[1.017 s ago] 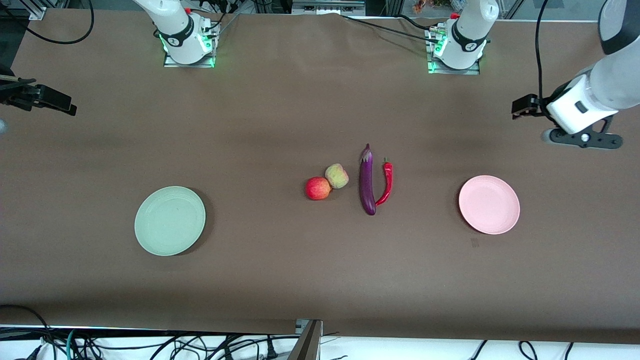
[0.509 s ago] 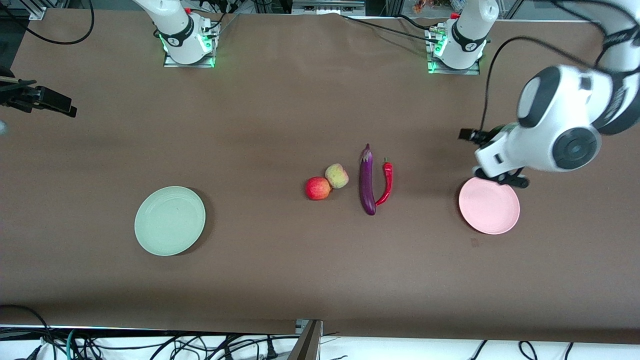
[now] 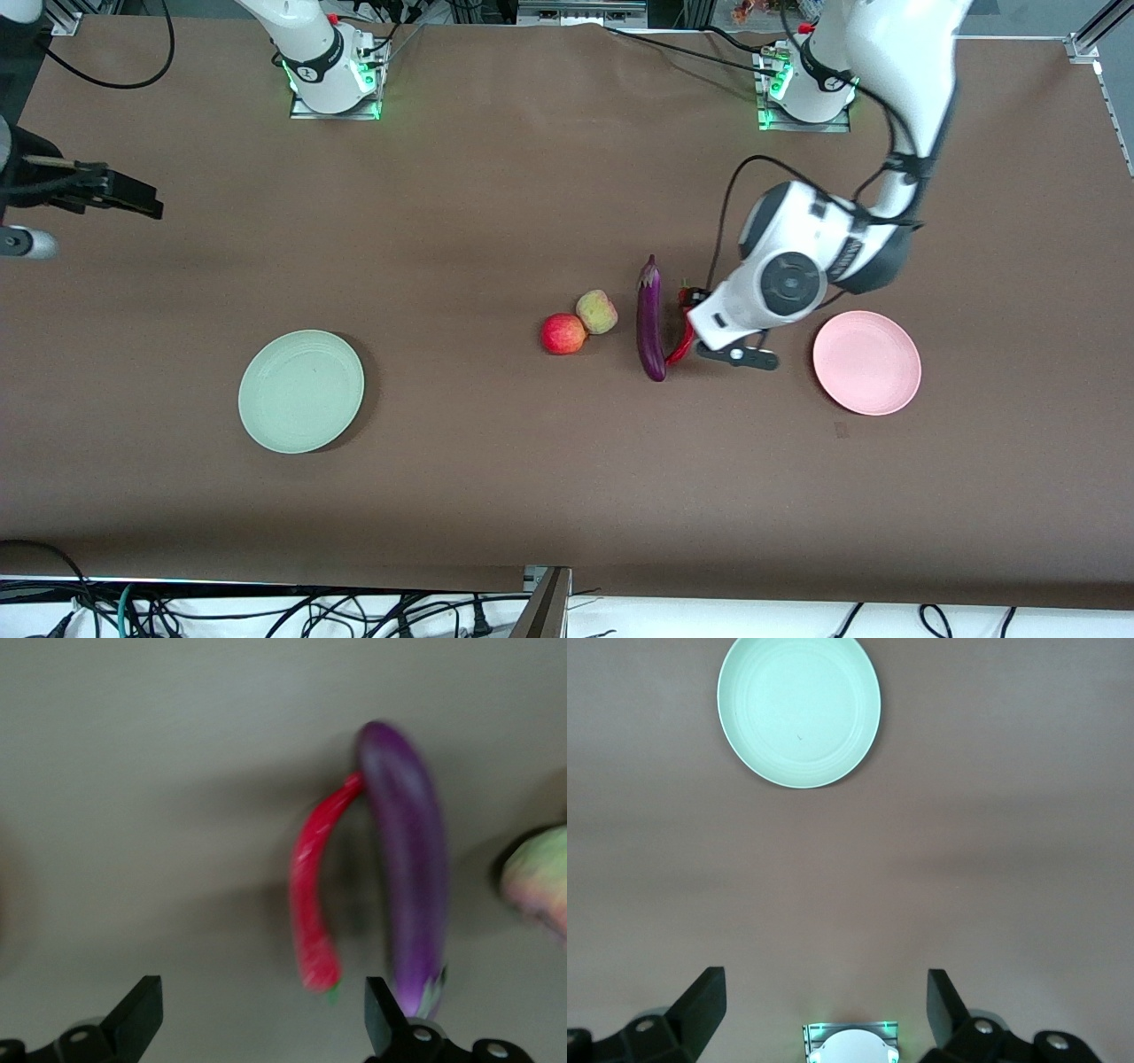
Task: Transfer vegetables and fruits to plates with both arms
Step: 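Reach the left gripper down to the red chili pepper, then carry the chili to the pink plate while the right gripper reaches the apple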
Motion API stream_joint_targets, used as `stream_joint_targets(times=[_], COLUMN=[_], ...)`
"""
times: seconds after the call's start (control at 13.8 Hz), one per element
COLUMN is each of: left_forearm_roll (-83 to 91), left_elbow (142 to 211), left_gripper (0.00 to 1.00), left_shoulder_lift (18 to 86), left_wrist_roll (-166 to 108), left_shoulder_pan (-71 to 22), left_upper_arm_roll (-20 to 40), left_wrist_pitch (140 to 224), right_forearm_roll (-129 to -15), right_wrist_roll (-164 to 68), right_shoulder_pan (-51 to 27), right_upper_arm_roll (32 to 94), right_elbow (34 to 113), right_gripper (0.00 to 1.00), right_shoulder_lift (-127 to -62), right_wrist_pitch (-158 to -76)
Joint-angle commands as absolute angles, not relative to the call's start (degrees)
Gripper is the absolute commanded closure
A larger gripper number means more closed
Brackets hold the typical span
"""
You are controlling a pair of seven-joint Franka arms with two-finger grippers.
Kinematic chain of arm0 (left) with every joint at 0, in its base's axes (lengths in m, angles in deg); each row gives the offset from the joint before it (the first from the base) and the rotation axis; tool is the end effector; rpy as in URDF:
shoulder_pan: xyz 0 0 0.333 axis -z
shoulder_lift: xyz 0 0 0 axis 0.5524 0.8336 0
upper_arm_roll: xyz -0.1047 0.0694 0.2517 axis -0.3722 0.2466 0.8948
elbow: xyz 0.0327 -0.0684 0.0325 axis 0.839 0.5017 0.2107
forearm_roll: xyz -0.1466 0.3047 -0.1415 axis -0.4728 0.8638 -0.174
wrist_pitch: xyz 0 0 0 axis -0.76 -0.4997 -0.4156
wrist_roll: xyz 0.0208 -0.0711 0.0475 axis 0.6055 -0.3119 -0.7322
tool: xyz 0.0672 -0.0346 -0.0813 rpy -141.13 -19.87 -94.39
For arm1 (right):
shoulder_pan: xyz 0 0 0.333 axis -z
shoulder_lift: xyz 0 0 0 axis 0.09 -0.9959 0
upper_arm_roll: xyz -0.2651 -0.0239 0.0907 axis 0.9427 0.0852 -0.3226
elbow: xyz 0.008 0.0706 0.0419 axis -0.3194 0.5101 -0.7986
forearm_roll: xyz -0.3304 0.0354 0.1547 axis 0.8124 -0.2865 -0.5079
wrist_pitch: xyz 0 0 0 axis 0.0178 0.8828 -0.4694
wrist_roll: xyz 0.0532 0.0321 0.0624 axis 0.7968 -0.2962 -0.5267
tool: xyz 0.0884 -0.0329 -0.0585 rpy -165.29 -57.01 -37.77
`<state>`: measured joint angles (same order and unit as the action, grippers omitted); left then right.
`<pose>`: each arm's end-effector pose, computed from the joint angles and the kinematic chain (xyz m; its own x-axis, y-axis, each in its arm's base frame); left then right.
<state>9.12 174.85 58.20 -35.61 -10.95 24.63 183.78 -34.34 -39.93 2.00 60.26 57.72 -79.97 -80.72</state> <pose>0.5475 -0.2692 0.2377 0.9619 -0.1838 -0.2025 -0.1808 -0.9829 0.0337 0.5458 0.0047 0.5432 0.9757 -0.0471 -0.2139 -0.0418 -0.9987 0.0292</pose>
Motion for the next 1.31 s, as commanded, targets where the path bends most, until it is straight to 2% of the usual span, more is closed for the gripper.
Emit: stream_joint_targets(times=[0.0,0.15,0.29,0.36,0.44,0.58,0.65,0.94,1.24], left_forearm_roll=[9.00,9.01,9.01,9.01,9.01,9.09,9.27,9.36,16.79], left_elbow=[180.28,184.86,185.84,185.93,185.93,185.93,185.93,185.85,184.53], left_gripper=[0.00,0.00,0.00,0.10,0.34,0.91,1.00,1.00,1.00], left_shoulder_lift=[58.42,58.77,60.35,60.18,60.27,60.00,59.74,58.69,52.55], left_wrist_roll=[-35.55,-35.55,-35.73,-35.64,-35.72,-34.85,-34.59,-34.32,-34.41], left_shoulder_pan=[-10.86,-9.98,-9.45,-9.45,-9.36,-9.10,-9.18,-9.27,-10.76], left_upper_arm_roll=[25.43,25.43,25.43,25.43,25.43,25.43,25.43,25.43,26.22], left_wrist_pitch=[192.48,200.40,203.33,203.34,203.34,203.16,202.90,201.24,189.74], right_forearm_roll=[-34.17,-34.26,-34.26,-34.26,-34.35,-38.01,-40.22,-41.64,-41.64], right_wrist_roll=[-40.51,-40.68,-39.55,-38.59,-35.44,-27.63,-24.37,-10.49,5.86], right_shoulder_pan=[0.77,0.59,-1.85,-3.52,-5.28,-8.62,-9.94,-17.05,-24.88], right_upper_arm_roll=[60.26,60.17,60.17,60.17,60.17,60.17,60.17,60.17,60.17], right_elbow=[56.51,56.16,56.25,56.16,56.25,56.25,56.25,56.34,56.34], right_gripper=[0.00,0.00,0.00,0.00,0.00,0.00,0.00,0.00,0.00], right_shoulder_lift=[-82.86,-85.93,-87.43,-88.13,-89.19,-91.47,-92.96,-99.11,-105.35], right_wrist_pitch=[-80.69,-81.13,-83.06,-84.46,-86.13,-90.51,-92.54,-104.21,-116.35])
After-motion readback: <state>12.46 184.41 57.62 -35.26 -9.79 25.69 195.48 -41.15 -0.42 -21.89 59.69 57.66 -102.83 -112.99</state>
